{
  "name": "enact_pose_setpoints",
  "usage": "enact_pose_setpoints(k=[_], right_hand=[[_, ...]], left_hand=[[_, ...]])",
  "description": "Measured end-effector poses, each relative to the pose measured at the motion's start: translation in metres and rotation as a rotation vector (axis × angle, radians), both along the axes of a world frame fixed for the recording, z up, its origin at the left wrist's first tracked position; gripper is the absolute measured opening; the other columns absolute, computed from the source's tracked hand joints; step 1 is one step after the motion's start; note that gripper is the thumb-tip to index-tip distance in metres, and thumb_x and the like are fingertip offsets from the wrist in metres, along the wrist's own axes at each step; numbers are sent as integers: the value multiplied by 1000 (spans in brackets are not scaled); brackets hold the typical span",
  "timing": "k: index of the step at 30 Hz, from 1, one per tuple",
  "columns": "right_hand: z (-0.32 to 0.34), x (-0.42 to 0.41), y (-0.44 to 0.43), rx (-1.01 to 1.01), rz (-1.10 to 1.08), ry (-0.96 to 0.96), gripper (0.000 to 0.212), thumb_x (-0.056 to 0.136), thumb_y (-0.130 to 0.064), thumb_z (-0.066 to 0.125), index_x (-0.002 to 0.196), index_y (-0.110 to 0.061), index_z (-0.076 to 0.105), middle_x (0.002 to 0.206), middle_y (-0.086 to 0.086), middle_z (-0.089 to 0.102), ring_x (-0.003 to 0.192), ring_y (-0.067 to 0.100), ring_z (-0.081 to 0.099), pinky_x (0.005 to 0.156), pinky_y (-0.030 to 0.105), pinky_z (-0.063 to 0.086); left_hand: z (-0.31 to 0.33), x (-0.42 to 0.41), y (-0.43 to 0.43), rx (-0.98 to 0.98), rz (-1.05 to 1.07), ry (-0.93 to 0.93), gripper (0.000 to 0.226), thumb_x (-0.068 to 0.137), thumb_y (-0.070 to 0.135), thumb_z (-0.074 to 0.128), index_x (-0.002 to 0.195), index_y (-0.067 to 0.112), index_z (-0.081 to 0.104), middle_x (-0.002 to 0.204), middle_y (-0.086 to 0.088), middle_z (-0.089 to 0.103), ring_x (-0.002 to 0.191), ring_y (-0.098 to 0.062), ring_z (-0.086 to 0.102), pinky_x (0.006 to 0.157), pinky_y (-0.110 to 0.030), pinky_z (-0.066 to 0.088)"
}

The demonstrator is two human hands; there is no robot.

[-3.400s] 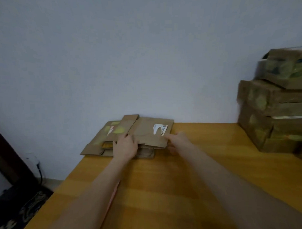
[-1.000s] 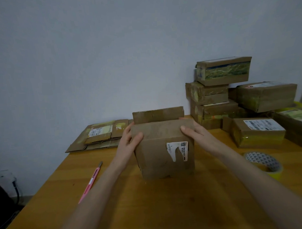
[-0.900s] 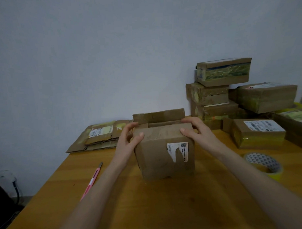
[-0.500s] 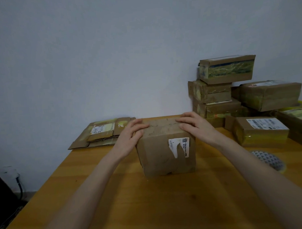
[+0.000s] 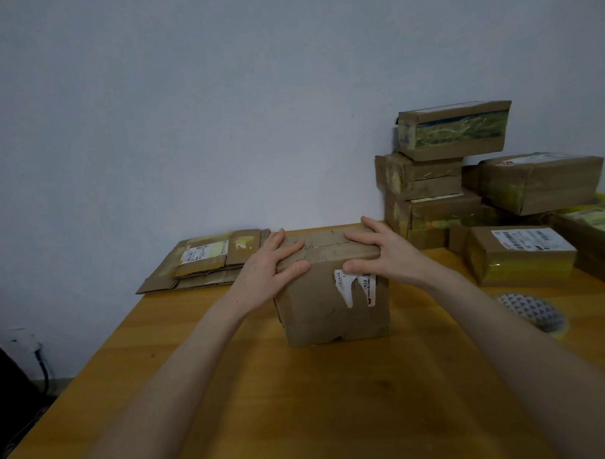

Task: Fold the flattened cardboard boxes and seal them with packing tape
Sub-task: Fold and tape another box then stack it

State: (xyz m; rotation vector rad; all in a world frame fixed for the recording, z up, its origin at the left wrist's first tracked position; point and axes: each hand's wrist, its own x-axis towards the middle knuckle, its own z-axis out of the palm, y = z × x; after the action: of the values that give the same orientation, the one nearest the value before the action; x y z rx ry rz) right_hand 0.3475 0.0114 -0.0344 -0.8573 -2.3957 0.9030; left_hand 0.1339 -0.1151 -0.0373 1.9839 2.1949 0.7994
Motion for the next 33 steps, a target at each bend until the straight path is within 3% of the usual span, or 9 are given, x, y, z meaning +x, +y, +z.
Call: enact_pose_setpoints(k=[6,9,14,17,20,25,28,31,33], right_hand=[[-1,-3,-5,-62,-61,65,72,68,-44,80,134,-31,52,158,-3,13,143,22,16,114,41,22],[1,-1,-8,-95,-64,69,68,65,-45,81,128,-36,56,145,4,31,135,27,32,105,38,36],[-1,3,-18,-114,-120,179,57,61,-42,85,115,-38,64,144,6,37,131,27,38,106,44,39],[1,5,-25,-112,-131,188,57,62,-38,85,116,-34,65,148,7,33,133,28,35,106,43,37],[5,4,-31,-127,-121,199,58,61,-37,86,115,-33,66,148,8,34,133,28,35,106,42,36],[14,5,-37,-209,-109,291,54,63,-34,86,114,-30,68,134,2,53,109,12,56,100,36,47],[26,7,-35,-203,-92,362,52,66,-35,84,115,-30,68,114,-12,58,95,2,57,93,29,50],[33,5,-34,-183,-46,332,51,68,-37,82,117,-30,67,114,-11,55,95,2,57,88,25,50],[30,5,-33,-205,-49,335,52,68,-40,81,116,-31,66,117,-9,58,100,6,59,91,30,51]], left_hand=[[1,5,-3,20,32,-153,69,79,63,47,140,30,46,159,2,18,146,-15,11,118,-47,17],[2,9,-6,18,45,-248,61,84,58,56,139,33,47,158,8,18,146,-13,12,117,-46,19],[-7,9,-18,267,195,-853,61,93,56,44,146,29,33,152,5,32,138,-16,31,113,-38,28],[-25,-3,-30,-45,454,-824,69,93,62,36,143,15,38,138,-11,50,121,-27,50,105,-44,41],[-39,-1,-40,-290,412,-925,79,88,71,32,142,14,38,122,-15,60,107,-26,58,92,-40,48],[-46,4,-42,-167,269,-1382,66,88,63,46,132,14,43,110,-12,61,89,-25,65,94,-51,45],[-39,0,-39,-116,267,-1467,70,84,66,50,131,15,43,120,-16,59,106,-34,63,93,-56,47],[-27,-2,-39,-123,215,-1554,64,84,61,54,124,12,48,95,-14,70,88,-30,70,75,-53,56],[-27,-5,-41,-123,225,-1558,61,81,58,58,122,13,51,96,-15,70,90,-31,70,77,-54,56]])
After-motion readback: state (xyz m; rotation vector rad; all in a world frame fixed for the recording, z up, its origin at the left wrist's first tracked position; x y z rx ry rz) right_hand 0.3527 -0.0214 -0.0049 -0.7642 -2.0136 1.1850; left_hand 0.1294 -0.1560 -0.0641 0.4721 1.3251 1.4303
